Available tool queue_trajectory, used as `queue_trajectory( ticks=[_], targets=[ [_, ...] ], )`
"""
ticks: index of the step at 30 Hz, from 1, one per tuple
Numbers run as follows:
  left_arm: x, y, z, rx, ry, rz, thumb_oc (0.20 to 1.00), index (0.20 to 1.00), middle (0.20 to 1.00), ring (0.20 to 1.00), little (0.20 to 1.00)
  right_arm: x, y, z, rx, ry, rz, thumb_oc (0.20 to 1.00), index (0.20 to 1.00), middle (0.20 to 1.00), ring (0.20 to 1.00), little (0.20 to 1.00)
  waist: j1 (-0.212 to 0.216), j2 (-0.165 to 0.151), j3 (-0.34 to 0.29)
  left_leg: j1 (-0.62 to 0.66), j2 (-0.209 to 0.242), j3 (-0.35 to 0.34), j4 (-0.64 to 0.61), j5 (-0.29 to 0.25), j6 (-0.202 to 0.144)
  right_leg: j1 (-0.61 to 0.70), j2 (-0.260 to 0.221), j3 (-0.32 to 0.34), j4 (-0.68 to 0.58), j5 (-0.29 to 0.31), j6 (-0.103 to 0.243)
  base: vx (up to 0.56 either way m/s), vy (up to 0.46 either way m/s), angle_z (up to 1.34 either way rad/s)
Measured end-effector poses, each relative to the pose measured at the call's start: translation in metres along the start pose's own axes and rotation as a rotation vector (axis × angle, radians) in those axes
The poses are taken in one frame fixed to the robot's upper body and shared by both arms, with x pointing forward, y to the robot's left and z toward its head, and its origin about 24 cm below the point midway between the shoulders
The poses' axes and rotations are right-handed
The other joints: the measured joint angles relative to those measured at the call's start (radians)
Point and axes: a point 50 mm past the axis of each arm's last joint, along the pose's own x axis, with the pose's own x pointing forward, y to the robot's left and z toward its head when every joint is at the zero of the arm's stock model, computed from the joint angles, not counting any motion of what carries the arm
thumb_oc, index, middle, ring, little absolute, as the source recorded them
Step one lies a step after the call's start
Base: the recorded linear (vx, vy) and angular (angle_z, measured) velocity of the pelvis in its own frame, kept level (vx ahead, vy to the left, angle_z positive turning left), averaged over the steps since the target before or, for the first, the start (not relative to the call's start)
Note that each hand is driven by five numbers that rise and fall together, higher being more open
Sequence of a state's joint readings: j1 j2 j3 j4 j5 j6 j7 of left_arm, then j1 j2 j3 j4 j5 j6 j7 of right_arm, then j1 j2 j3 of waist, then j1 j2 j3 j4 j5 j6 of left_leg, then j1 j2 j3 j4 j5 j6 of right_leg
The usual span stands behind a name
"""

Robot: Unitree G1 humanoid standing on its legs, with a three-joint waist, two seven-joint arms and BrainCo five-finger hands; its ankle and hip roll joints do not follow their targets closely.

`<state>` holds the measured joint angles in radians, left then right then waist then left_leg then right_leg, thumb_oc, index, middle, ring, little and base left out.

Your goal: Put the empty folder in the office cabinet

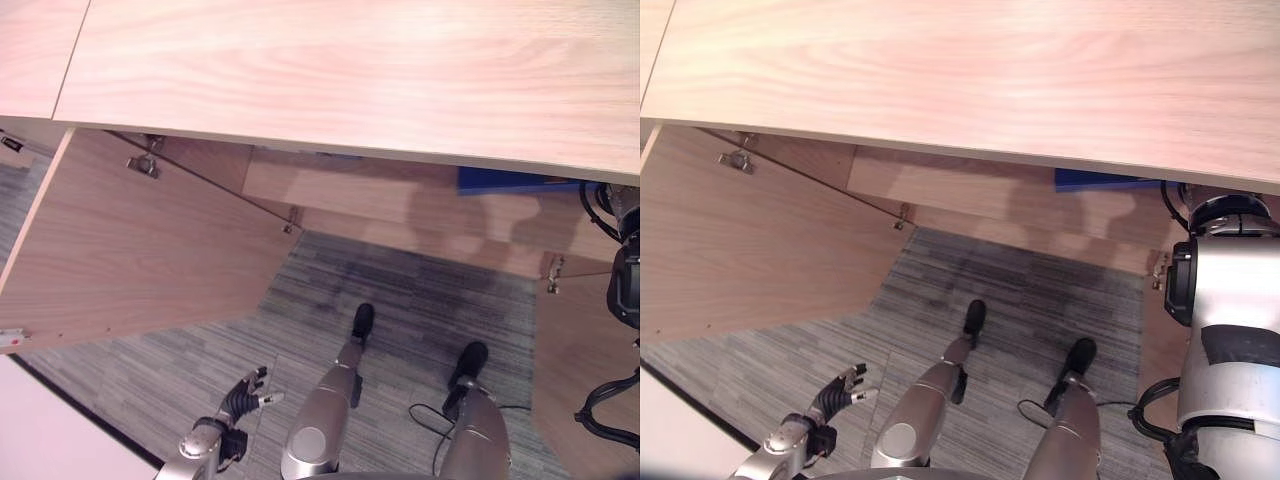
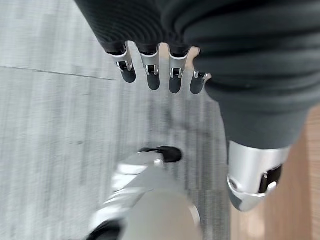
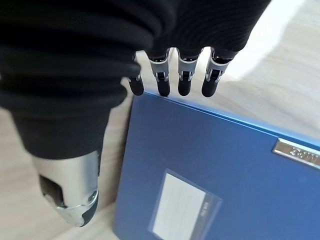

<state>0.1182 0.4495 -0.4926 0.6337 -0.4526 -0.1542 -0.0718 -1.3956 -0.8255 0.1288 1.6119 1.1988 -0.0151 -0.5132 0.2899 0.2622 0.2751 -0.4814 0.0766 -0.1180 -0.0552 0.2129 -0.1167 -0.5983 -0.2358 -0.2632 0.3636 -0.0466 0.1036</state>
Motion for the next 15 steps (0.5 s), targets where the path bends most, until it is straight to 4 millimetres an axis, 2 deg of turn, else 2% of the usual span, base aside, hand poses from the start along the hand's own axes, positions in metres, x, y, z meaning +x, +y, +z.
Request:
queue_trajectory(
  ticks=[11, 15],
  targets=[
    [0.008, -0.008, 0.013, 0.058, -0.038, -0.056, 1.000, 1.000, 1.000, 1.000, 1.000, 0.001, -0.002, 0.007, 0.051, -0.014, 0.006, 1.000, 1.000, 1.000, 1.000, 1.000, -0.002, 0.003, 0.001, -0.002, -0.016, -0.002, -0.017, 0.010, 0.002, -0.006, -0.016, 0.000, -0.005, 0.005, 0.009, 0.00, -0.003, 0.01],
    [0.012, -0.007, 0.022, 0.063, -0.059, -0.052, 1.000, 1.000, 1.000, 1.000, 1.000, 0.004, -0.005, -0.001, 0.071, -0.041, 0.029, 1.000, 1.000, 1.000, 1.000, 1.000, -0.006, 0.008, 0.006, -0.001, -0.017, -0.002, -0.018, 0.010, 0.002, -0.002, -0.016, 0.000, -0.009, 0.006, 0.011, 0.00, 0.010, 0.00]
  ],
)
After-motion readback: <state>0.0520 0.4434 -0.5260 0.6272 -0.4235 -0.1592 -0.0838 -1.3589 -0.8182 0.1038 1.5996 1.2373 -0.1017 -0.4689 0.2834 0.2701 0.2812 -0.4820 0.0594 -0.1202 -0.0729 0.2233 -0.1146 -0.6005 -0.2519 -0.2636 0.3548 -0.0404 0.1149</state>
